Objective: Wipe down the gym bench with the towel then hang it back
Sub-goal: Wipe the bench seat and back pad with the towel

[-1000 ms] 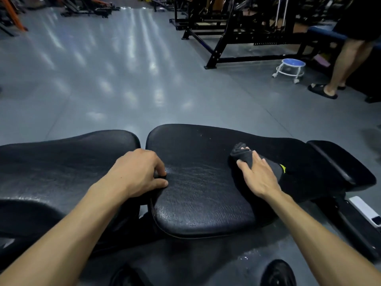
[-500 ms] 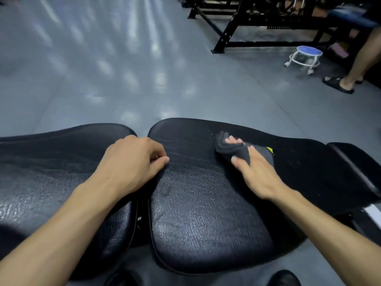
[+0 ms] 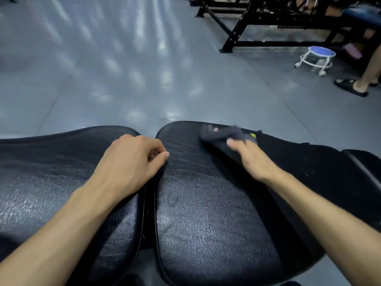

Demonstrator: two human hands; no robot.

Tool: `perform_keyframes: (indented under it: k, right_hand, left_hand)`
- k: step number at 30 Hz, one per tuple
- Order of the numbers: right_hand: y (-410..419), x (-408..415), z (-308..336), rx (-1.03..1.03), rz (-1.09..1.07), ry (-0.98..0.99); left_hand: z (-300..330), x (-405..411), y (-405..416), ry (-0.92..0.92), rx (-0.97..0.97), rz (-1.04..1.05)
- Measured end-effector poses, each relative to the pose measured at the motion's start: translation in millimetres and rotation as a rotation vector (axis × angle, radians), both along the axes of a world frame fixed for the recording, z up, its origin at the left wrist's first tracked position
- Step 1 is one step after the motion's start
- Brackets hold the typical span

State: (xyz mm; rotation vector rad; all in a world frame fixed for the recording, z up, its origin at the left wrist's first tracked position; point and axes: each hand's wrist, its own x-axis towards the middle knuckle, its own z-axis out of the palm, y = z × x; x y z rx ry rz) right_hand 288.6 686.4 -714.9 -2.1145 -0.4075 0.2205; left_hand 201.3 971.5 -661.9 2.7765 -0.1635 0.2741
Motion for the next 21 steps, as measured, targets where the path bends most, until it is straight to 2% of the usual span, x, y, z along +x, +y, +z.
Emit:
perform_keyframes:
  k: [2, 4, 7, 10, 11, 12, 13, 15, 16, 19, 21]
  right_hand:
    - [17.3, 30.8, 11.0, -0.047, -0.231, 0.107]
    - [34.4, 26.7, 9.6, 0.002, -0.209, 0.131]
    - [55.1, -26.1, 7.3, 0.148, -0.038, 0.081]
    - [46.2, -85.1, -1.5, 0.211, 0.351, 0.039]
    - [39.2, -85.3, -3.2, 0.223, 0.366, 0.059]
    - [35.8, -77.3, -0.9, 0.250, 0.281, 0.093]
    - [34.8, -60.4, 3.6, 0.290, 0.101, 0.127]
    - [45.1, -21.5, 17.2, 0.205, -0.205, 0.182]
    - [54.7, -8.3, 23.9, 0.150, -0.253, 0.196]
    - [86.9, -10.5, 27.4, 0.031, -0.136, 0.023]
    - [99.0, -53.0, 24.8, 0.072, 0.046, -0.020]
  left_hand:
    - [1.2, -3.1, -0.5, -0.011, -0.025, -0.002]
    - [2.1, -4.2, -1.1, -0.046, -0.067, 0.001]
    - [2.1, -1.4, 1.7, -0.108, -0.106, 0.019]
    - [3.7, 1.7, 7.6, -0.123, -0.125, 0.052]
    - [4.6, 1.0, 9.2, -0.118, -0.134, 0.056]
    - [5.5, -0.3, 9.9, -0.107, -0.144, 0.053]
    - [6.4, -1.7, 10.5, -0.092, -0.156, 0.050]
    - [8.9, -7.0, 12.5, -0.074, -0.184, 0.065]
    - [10.1, -10.6, 13.5, -0.079, -0.191, 0.081]
    - [14.1, -19.3, 19.9, -0.116, -0.206, 0.122]
    - [15.5, -21.8, 25.4, -0.126, -0.237, 0.136]
